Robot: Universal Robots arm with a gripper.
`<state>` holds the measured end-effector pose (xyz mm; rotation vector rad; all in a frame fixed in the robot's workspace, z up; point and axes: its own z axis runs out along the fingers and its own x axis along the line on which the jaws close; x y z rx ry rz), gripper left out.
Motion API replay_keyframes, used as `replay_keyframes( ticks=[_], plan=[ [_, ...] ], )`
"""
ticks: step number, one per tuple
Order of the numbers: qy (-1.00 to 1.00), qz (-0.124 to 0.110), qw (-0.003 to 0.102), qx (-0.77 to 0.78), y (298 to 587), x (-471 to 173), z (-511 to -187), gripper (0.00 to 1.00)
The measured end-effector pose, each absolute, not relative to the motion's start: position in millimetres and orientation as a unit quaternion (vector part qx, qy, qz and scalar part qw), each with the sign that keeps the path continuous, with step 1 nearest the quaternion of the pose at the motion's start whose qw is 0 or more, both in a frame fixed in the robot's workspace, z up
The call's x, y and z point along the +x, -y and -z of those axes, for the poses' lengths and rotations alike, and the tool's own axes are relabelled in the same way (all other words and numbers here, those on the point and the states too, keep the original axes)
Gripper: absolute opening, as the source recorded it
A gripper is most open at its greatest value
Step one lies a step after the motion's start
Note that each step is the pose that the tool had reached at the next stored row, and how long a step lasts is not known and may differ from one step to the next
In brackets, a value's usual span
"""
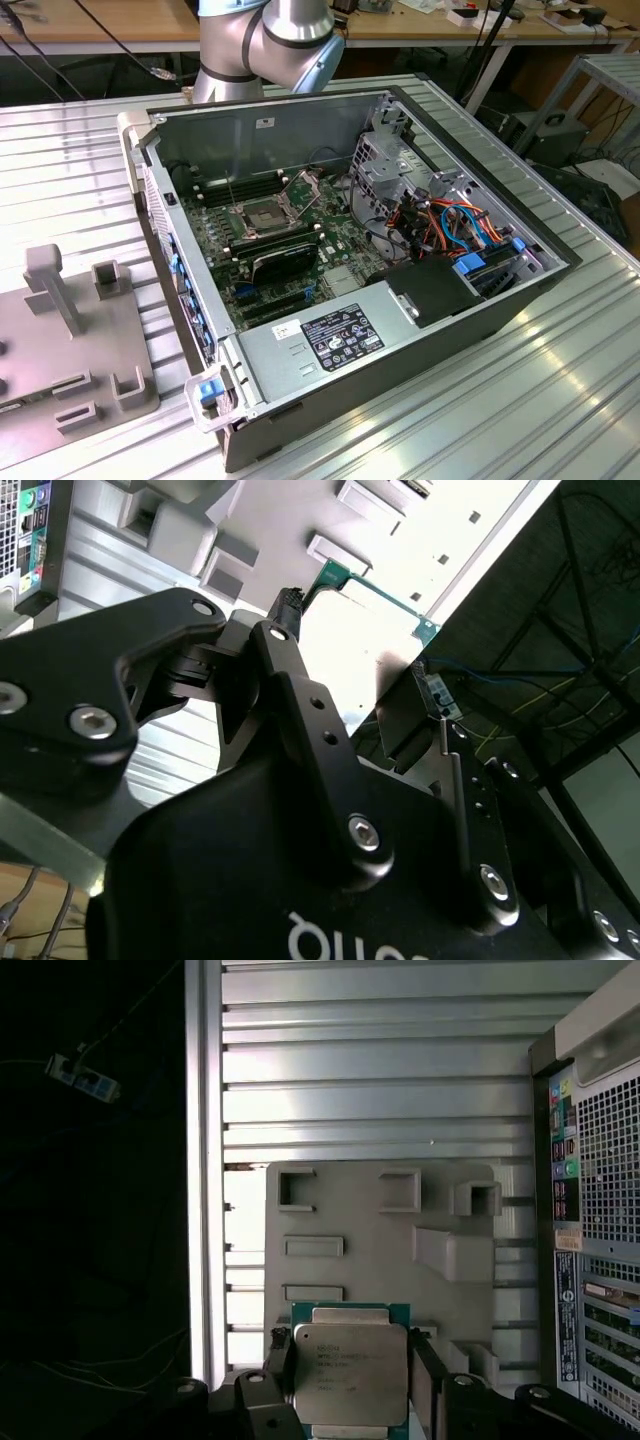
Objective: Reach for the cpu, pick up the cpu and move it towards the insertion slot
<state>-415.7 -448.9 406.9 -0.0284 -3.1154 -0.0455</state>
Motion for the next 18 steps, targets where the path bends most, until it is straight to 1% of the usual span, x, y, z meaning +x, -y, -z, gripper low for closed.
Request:
replay_keyframes(
  ticks=[18],
  plan=[
    [1.0,0.015,0.013,-0.009,449,-397,-407,0.55]
  ],
)
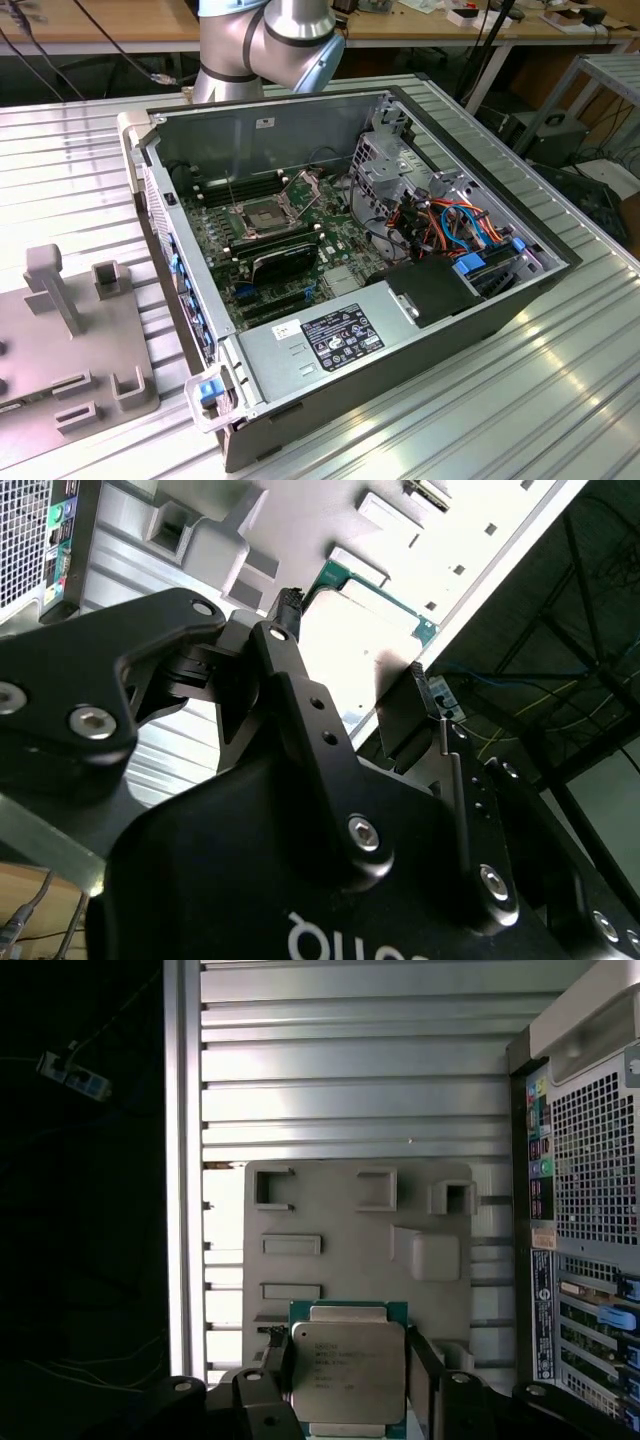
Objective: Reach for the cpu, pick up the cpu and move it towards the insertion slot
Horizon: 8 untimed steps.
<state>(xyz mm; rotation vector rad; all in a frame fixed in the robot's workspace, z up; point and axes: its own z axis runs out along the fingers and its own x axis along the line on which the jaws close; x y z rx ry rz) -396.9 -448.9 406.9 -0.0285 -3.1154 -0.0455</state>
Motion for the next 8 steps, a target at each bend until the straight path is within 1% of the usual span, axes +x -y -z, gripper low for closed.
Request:
replay_keyframes(
  ticks=[8],
  plan=[
    [1.0,0.015,0.013,-0.009,448.9,-388.5,-406.8,0.55]
  ],
)
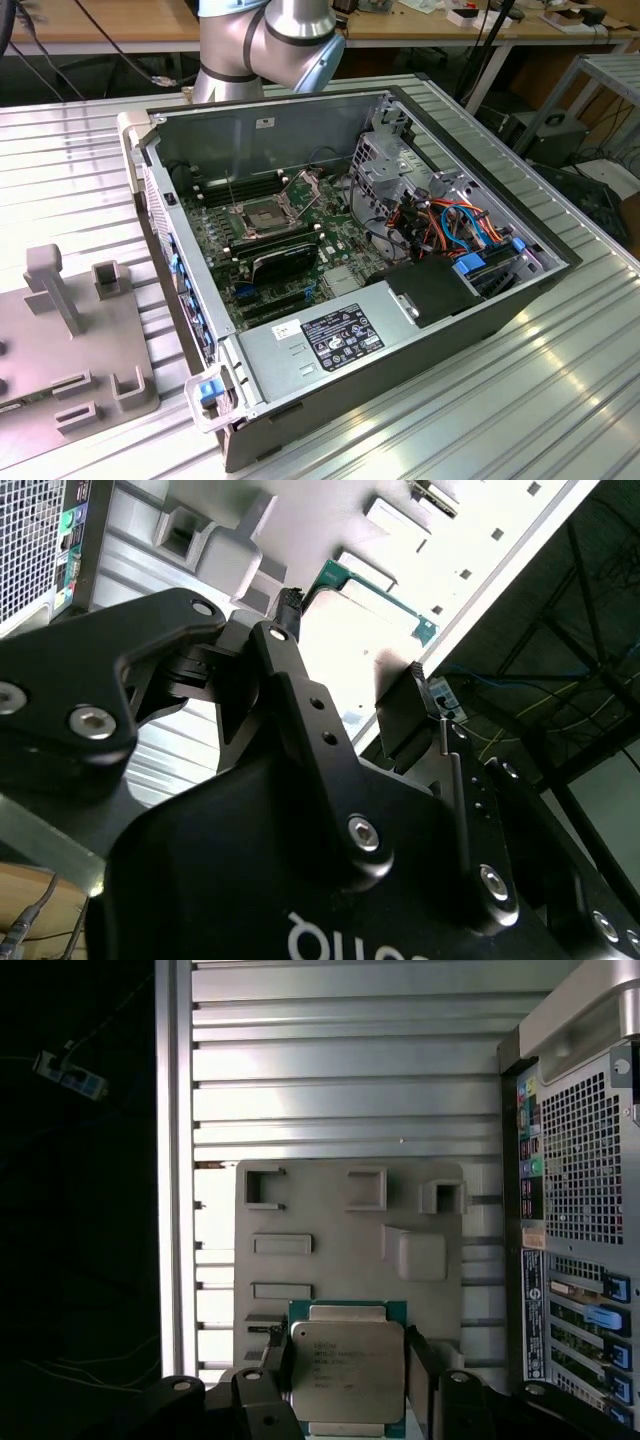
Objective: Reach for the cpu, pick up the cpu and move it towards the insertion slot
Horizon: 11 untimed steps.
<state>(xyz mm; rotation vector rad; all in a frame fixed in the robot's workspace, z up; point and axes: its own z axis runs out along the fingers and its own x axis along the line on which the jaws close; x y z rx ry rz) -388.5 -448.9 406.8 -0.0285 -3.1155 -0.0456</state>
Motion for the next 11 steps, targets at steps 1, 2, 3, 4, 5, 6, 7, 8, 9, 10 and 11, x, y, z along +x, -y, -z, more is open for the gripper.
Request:
replay_keyframes(
  ticks=[1,2,3,4,5,6,7,8,9,10,11],
  plan=[
    [1.0,0.015,0.013,-0.009,449,-388,-407,0.55],
    [1.0,0.015,0.013,-0.009,449,-387,-407,0.55],
    [1.0,0.015,0.013,-0.009,449,-386,-407,0.55],
    [1.0,0.015,0.013,-0.009,449,-385,-407,0.55],
    [1.0,0.015,0.013,-0.009,449,-383,-407,0.55],
    [1.0,0.015,0.013,-0.009,449,-381,-407,0.55],
    [1.0,0.015,0.013,-0.009,449,-380,-407,0.55],
    [1.0,0.015,0.013,-0.009,449,-379,-407,0.55],
    [1.0,0.015,0.013,-0.009,449,-378,-407,0.55],
    [1.0,0.015,0.013,-0.009,449,-377,-407,0.55],
    [1.0,0.015,0.013,-0.009,449,-375,-407,0.55]
  ],
)
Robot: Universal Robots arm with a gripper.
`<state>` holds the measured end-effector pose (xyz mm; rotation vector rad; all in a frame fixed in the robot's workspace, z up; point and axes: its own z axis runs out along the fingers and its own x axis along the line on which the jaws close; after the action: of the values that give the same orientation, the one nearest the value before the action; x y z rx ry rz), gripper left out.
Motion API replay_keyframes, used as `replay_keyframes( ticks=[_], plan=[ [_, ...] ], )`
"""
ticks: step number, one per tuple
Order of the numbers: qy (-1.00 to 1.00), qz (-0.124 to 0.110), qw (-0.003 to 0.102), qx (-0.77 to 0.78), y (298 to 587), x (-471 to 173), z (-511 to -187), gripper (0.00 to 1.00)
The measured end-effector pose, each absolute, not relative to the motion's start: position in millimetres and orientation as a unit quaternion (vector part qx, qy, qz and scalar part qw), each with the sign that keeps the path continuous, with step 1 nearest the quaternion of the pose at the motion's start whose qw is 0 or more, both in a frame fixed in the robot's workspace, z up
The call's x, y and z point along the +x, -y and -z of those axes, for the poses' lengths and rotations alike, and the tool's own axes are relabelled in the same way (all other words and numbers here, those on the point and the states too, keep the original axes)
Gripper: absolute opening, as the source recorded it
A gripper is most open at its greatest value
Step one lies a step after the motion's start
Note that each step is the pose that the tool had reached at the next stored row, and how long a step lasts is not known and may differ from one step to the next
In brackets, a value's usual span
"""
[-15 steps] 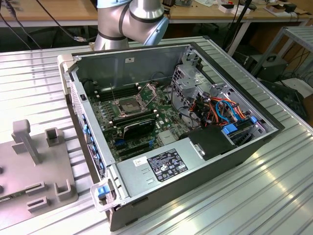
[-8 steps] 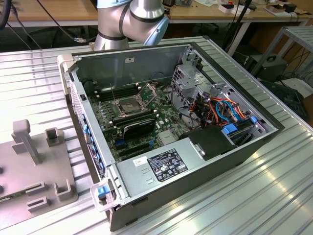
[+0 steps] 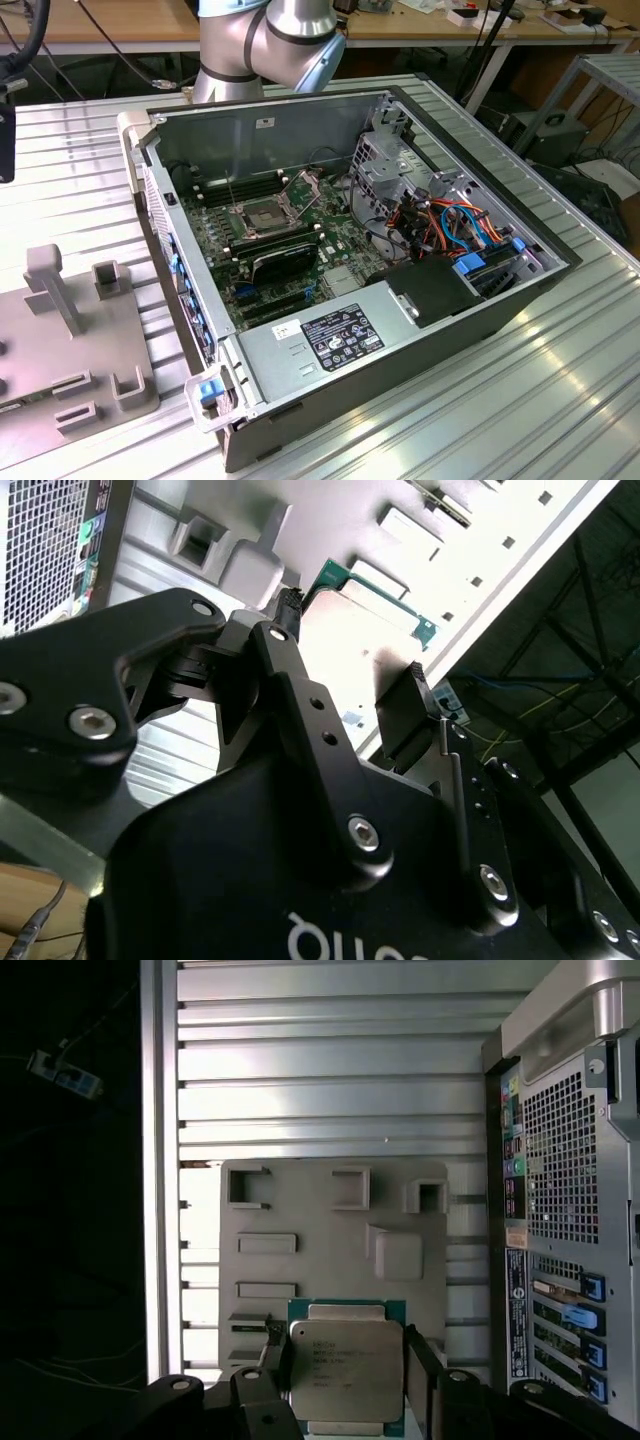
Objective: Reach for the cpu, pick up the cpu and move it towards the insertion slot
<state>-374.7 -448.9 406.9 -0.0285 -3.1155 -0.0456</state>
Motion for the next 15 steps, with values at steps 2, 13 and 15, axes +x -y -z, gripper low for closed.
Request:
replay_keyframes(
  ticks=[2,13,15],
  plan=[
    [1.0,0.015,0.013,-0.009,449,-372,-407,0.55],
    [1.0,0.015,0.013,-0.009,449,-359,-407,0.55],
    [1.0,0.015,0.013,-0.009,449,-356,-407,0.55]
  ],
)
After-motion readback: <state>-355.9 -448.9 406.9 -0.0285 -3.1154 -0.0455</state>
